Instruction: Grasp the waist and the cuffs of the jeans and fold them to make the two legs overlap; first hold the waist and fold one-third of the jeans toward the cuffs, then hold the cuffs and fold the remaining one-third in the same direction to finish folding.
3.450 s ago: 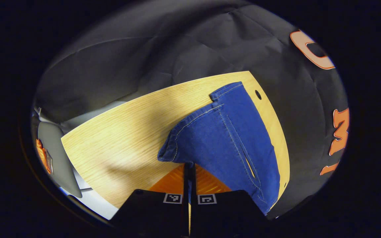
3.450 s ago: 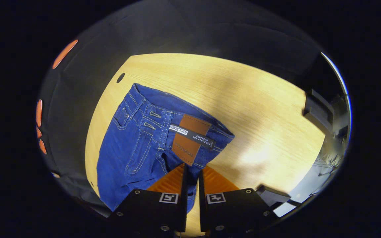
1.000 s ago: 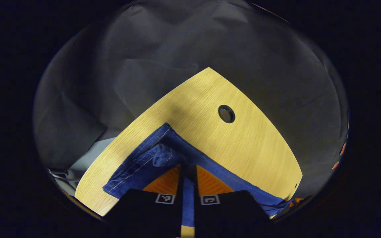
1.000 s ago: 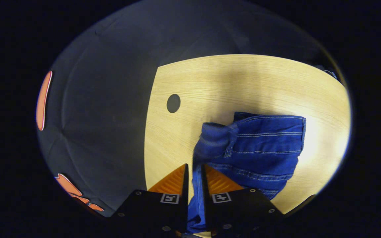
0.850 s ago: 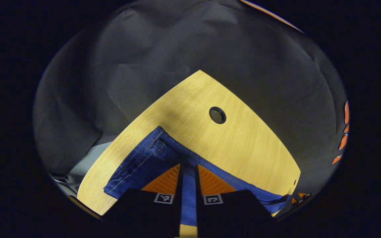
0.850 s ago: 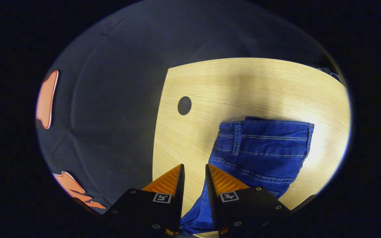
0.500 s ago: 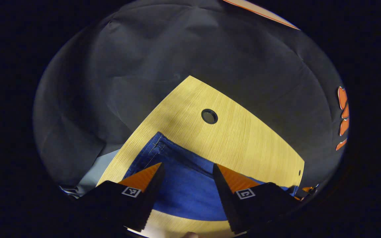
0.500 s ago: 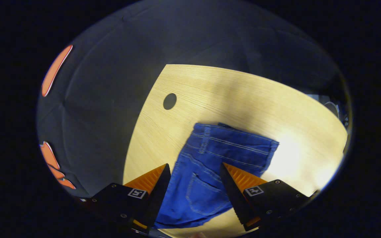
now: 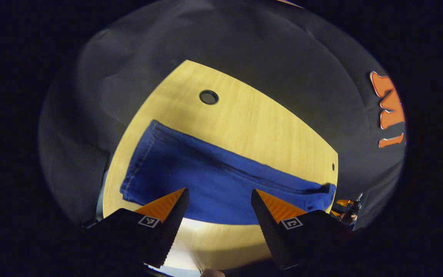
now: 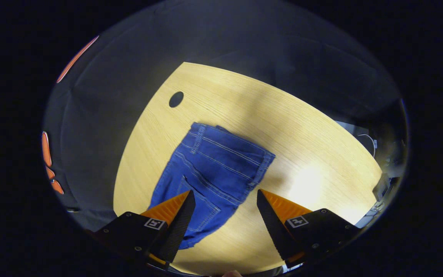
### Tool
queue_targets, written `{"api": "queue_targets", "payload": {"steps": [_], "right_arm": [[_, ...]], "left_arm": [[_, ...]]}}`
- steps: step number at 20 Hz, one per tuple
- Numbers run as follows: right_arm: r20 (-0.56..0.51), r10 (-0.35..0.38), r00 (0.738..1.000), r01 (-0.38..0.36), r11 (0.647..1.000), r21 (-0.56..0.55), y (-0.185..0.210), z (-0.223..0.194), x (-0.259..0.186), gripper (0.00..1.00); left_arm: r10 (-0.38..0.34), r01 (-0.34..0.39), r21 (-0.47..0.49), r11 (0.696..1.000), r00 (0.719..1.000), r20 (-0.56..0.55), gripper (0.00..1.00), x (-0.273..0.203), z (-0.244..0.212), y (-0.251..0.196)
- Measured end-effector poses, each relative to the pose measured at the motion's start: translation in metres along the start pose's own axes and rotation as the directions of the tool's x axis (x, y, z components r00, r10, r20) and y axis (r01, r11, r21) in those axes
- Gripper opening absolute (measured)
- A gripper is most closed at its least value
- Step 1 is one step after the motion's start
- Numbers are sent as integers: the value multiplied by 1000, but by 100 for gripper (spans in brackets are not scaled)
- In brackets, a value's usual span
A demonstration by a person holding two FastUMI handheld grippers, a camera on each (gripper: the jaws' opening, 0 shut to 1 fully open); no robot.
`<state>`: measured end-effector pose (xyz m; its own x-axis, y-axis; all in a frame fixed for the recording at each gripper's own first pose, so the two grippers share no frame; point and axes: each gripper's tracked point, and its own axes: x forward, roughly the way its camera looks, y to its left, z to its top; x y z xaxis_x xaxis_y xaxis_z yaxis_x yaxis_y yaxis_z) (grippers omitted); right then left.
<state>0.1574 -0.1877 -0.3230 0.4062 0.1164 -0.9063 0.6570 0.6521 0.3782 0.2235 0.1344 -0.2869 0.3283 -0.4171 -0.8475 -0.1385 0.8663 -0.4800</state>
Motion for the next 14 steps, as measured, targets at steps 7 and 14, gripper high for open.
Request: {"api": "queue_targets", "payload": {"steps": [7, 14], "right_arm": [[11, -35, 999, 34, 999, 36, -10, 9, 33, 99], [42, -80, 996, 79, 997, 16, -13, 23, 56, 98]], "left_arm": [[133, -121, 140, 983, 988, -80, 98, -15, -36, 11], [172, -165, 185, 969, 985, -21, 98, -15, -37, 14]]}}
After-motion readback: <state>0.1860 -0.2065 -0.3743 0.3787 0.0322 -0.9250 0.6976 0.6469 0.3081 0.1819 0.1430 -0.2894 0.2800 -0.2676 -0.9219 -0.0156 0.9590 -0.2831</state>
